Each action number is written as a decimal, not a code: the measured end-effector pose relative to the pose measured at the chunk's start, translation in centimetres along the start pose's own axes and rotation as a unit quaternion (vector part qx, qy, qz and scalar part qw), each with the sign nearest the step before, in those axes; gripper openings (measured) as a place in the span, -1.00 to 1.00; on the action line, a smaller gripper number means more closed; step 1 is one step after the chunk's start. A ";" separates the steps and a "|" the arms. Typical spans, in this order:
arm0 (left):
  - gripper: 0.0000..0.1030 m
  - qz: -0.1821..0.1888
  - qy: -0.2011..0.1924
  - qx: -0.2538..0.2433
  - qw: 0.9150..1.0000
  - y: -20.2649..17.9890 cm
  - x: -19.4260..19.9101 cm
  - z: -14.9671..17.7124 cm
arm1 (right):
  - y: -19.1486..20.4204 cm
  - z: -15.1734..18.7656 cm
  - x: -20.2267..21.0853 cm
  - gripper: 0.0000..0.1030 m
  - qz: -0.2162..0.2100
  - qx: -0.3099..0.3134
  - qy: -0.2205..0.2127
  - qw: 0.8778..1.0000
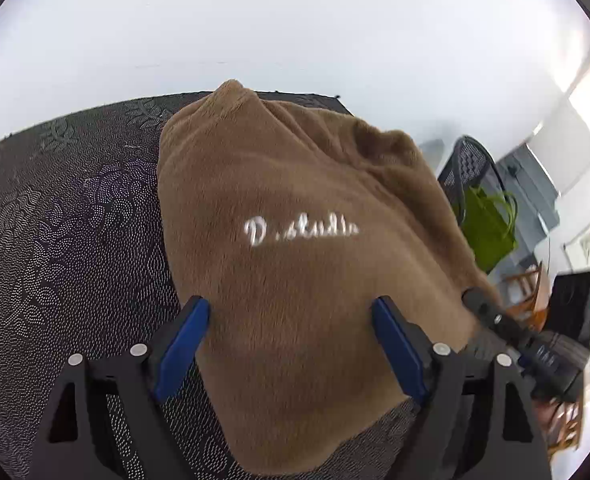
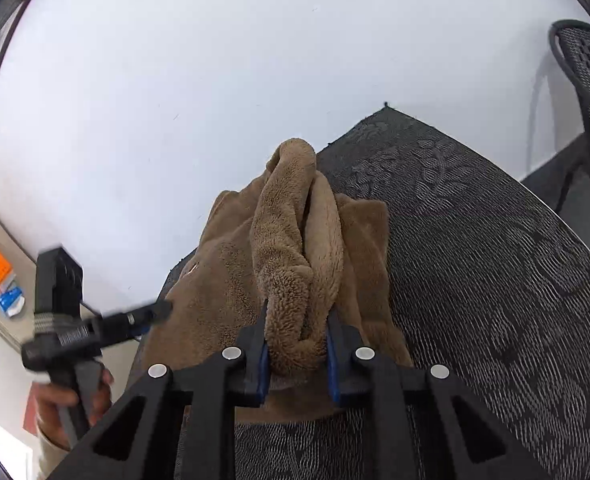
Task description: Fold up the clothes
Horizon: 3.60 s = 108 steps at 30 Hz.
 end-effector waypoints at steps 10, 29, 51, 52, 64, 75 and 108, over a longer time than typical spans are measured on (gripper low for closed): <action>1.00 0.022 0.028 0.010 0.999 1.7 -2.7 3.5 | -0.7 3.1 -0.8 -0.50 0.064 0.062 0.026 0.996; 1.00 -0.019 -0.068 -0.049 0.996 0.3 -1.3 1.9 | 9.4 -8.5 -12.9 0.68 -0.001 0.144 0.067 0.987; 1.00 -0.003 -0.110 -0.038 0.993 0.8 0.1 5.1 | 10.3 -8.8 -18.7 0.73 0.098 0.258 0.137 0.951; 1.00 -0.003 -0.111 -0.038 0.993 0.8 0.0 5.2 | 11.4 -9.0 -19.1 0.73 0.088 0.268 0.141 0.949; 1.00 0.015 -0.102 -0.002 0.995 1.6 0.3 5.5 | 10.5 -6.7 -27.8 0.83 0.108 0.230 0.260 0.931; 1.00 -0.028 -0.129 -0.049 0.990 0.0 4.3 2.5 | 11.1 -9.4 -16.7 0.83 0.045 0.273 0.143 0.950; 1.00 -0.057 -0.083 -0.104 0.989 -1.4 0.5 3.9 | 0.7 2.5 -6.6 0.96 0.089 0.311 0.150 0.934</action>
Point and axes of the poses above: each gripper's, at about its wrist camera, not at the fingertips, and x roughly against the way its jaws point, y to its left, z to its underside, the point moved 7 cm from there along -x, roughly the way its jaws point, and after that the axes turned 5 degrees about -y, right-handed, at the moved point
